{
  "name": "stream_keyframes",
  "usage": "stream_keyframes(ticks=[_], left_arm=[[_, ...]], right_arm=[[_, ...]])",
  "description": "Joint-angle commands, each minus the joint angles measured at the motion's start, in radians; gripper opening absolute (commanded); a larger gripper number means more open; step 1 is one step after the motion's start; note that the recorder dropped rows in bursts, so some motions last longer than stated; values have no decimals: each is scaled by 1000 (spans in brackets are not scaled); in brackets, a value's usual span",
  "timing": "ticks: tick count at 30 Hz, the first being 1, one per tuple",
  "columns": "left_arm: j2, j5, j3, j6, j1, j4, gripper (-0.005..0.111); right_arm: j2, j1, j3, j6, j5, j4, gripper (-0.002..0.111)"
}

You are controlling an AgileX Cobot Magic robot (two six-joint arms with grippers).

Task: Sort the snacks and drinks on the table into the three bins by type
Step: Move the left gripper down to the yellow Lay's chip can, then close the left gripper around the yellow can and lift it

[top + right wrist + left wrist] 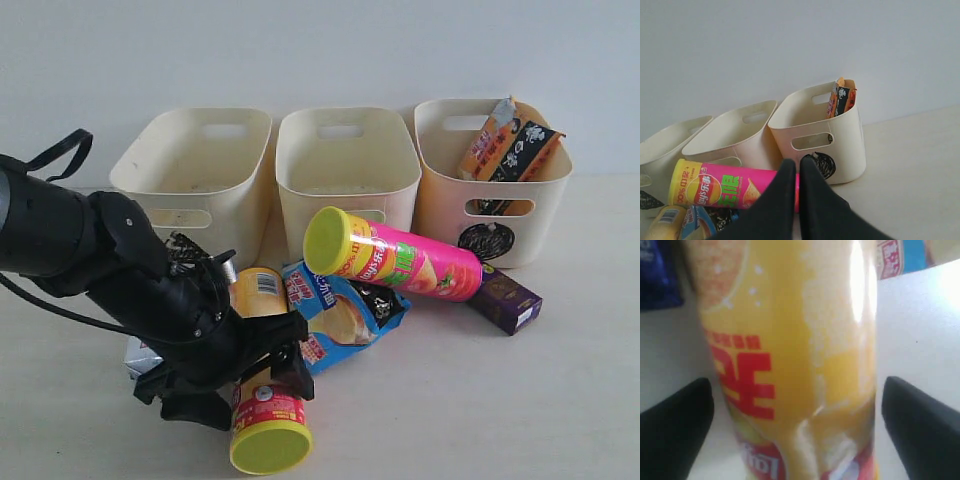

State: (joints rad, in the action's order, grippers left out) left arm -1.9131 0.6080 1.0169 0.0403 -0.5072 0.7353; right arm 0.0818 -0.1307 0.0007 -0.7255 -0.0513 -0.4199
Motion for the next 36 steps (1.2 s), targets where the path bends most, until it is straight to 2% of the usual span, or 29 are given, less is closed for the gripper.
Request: stream_keyframes(ticks=[1, 6, 7, 15, 30, 34, 36], left_arm=[[-13, -16, -3, 21, -6, 24, 57], [-15, -7, -3, 21, -3, 19, 7], [-15, -5, -3, 25, -3, 13, 5], [72, 28, -3, 28, -3, 6, 5], [458, 70, -3, 35, -3, -20, 4], [568, 26, 1, 35, 0, -59, 4], [615, 8, 25, 45, 23, -77, 4]], right_arm=[[-1, 4, -1, 1, -5, -5, 0], [-1, 4, -1, 1, -5, -5, 0], [-1, 4, -1, 1, -5, -5, 0], [-1, 4, -1, 1, -5, -5, 0], [-1, 4, -1, 1, 0, -5, 0], [-1, 4, -1, 1, 0, -5, 0], [-1, 4, -1, 1, 0, -5, 0]])
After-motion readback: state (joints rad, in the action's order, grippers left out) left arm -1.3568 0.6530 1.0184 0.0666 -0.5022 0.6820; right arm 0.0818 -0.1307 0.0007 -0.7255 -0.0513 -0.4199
